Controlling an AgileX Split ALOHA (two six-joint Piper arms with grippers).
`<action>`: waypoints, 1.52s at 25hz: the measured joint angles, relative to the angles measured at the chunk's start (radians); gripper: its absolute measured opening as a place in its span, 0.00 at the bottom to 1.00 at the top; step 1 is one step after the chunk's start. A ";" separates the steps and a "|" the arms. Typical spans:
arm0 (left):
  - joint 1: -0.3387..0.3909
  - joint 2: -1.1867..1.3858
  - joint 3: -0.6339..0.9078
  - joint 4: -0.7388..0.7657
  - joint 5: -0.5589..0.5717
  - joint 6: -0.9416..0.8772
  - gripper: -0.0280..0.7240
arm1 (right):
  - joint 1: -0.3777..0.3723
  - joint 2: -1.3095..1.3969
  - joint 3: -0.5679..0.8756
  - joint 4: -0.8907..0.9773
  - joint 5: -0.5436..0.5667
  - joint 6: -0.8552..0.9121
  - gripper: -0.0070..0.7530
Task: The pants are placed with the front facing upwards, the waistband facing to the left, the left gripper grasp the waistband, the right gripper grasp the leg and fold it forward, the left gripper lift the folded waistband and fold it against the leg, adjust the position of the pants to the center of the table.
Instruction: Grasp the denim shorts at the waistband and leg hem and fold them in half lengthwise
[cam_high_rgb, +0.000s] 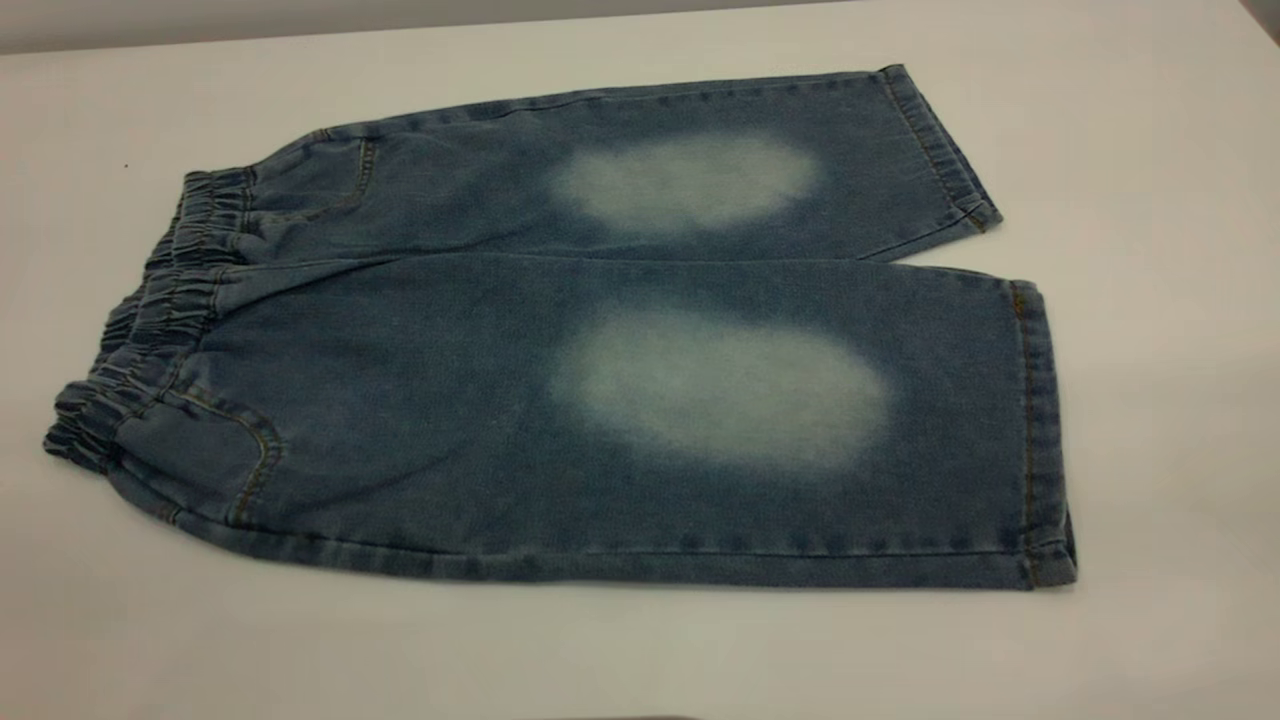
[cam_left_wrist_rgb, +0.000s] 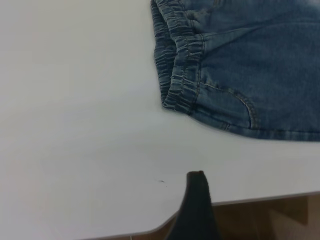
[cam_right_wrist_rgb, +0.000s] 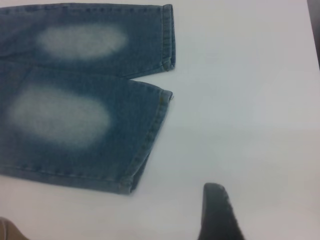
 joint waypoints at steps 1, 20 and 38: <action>0.000 0.000 0.000 0.000 0.000 0.000 0.77 | 0.000 0.000 0.000 0.000 0.000 0.000 0.49; 0.000 0.000 0.000 0.000 0.000 0.000 0.77 | 0.000 0.000 0.000 0.000 0.000 0.000 0.49; 0.000 0.607 -0.166 0.058 -0.221 -0.225 0.77 | 0.000 0.655 -0.046 0.208 -0.288 -0.157 0.57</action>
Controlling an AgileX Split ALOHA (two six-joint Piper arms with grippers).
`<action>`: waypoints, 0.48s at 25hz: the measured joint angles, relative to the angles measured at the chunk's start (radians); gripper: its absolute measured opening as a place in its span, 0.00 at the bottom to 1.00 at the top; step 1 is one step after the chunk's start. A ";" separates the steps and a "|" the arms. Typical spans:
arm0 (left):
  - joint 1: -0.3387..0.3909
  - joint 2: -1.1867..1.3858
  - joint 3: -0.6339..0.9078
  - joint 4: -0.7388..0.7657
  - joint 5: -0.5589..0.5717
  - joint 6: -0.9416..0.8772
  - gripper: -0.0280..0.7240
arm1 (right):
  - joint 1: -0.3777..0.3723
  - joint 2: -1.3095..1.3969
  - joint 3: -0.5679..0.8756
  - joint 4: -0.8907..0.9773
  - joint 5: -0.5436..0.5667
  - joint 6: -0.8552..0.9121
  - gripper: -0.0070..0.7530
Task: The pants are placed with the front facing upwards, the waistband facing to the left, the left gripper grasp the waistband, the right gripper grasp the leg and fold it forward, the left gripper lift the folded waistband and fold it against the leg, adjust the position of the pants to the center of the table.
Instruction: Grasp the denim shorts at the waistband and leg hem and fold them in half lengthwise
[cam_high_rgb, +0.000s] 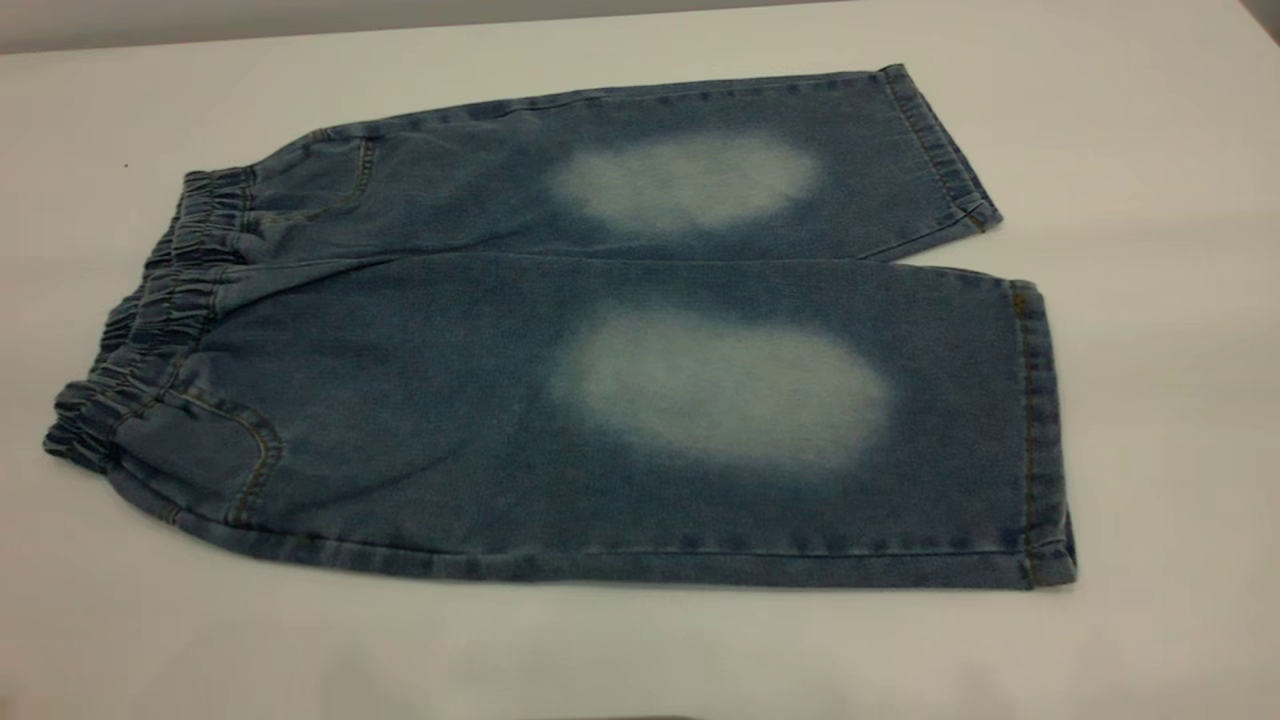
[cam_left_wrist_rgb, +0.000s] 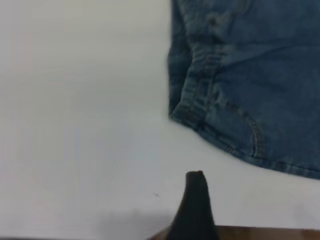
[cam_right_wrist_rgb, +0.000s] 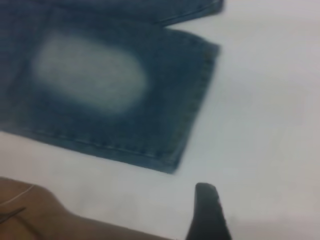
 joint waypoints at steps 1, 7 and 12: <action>0.000 0.064 0.000 0.013 -0.029 -0.038 0.77 | 0.000 0.051 0.000 0.037 -0.036 -0.036 0.57; 0.000 0.424 0.000 0.121 -0.232 -0.199 0.77 | 0.000 0.359 -0.002 0.275 -0.183 -0.212 0.58; 0.001 0.748 -0.035 0.164 -0.373 -0.295 0.77 | 0.000 0.578 -0.003 0.453 -0.294 -0.380 0.58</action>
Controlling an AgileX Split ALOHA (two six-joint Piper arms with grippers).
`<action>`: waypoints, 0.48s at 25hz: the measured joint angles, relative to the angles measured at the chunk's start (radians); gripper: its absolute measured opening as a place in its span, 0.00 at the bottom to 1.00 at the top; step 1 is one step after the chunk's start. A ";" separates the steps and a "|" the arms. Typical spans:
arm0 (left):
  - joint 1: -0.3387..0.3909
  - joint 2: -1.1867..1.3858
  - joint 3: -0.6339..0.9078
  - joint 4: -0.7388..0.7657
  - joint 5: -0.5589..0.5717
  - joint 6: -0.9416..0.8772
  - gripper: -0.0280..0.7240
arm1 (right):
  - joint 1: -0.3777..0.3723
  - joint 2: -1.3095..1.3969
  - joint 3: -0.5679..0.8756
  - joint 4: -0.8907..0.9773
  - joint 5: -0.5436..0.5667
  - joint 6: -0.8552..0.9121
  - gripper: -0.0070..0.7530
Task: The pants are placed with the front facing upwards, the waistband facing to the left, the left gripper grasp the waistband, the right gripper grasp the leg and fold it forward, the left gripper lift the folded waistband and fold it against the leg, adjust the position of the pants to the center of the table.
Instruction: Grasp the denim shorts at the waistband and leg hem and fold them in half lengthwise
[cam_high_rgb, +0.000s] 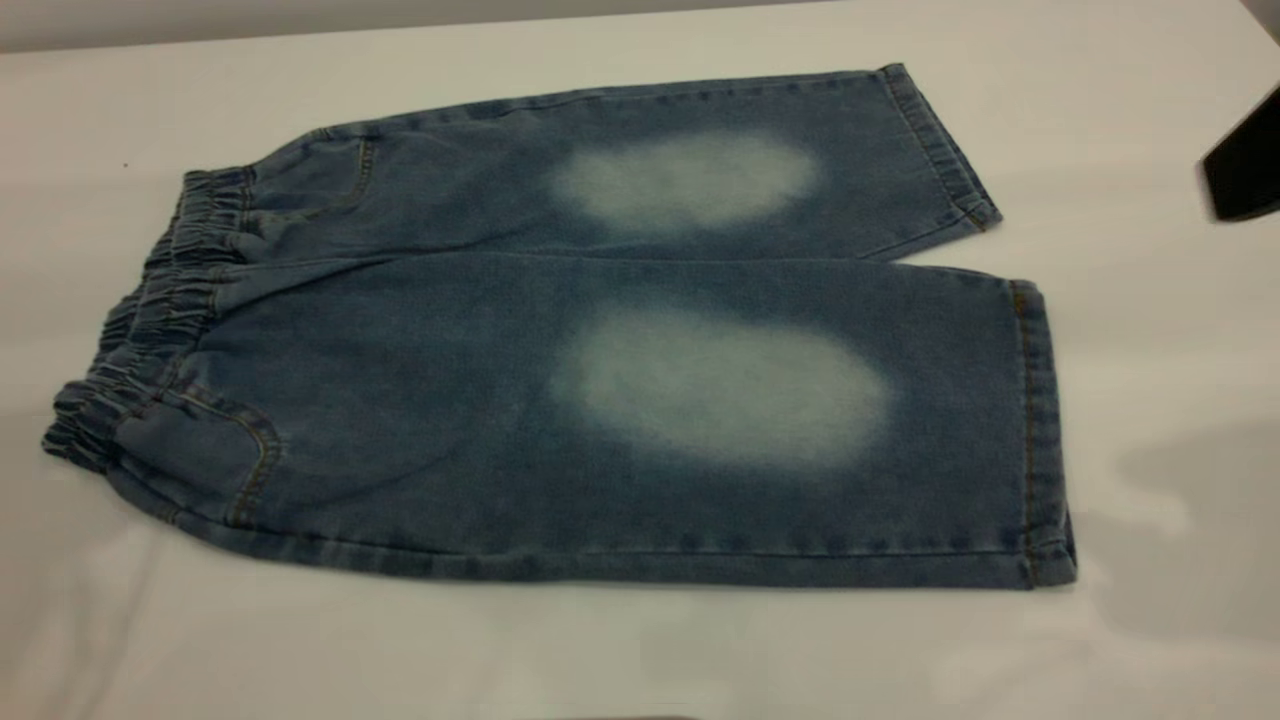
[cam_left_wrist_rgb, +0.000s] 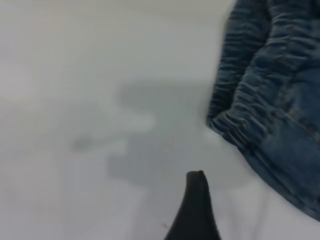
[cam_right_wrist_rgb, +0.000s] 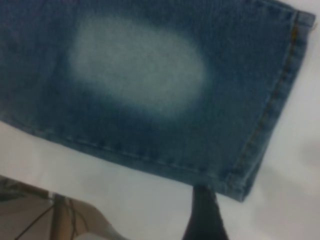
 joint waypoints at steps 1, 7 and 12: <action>0.000 0.063 -0.010 0.009 -0.010 -0.014 0.77 | 0.000 0.027 0.000 0.038 -0.011 -0.037 0.58; 0.000 0.348 -0.055 0.032 -0.066 -0.049 0.77 | 0.000 0.122 -0.002 0.214 -0.039 -0.208 0.58; 0.000 0.466 -0.083 0.032 -0.134 -0.082 0.77 | 0.000 0.123 -0.002 0.273 -0.044 -0.263 0.58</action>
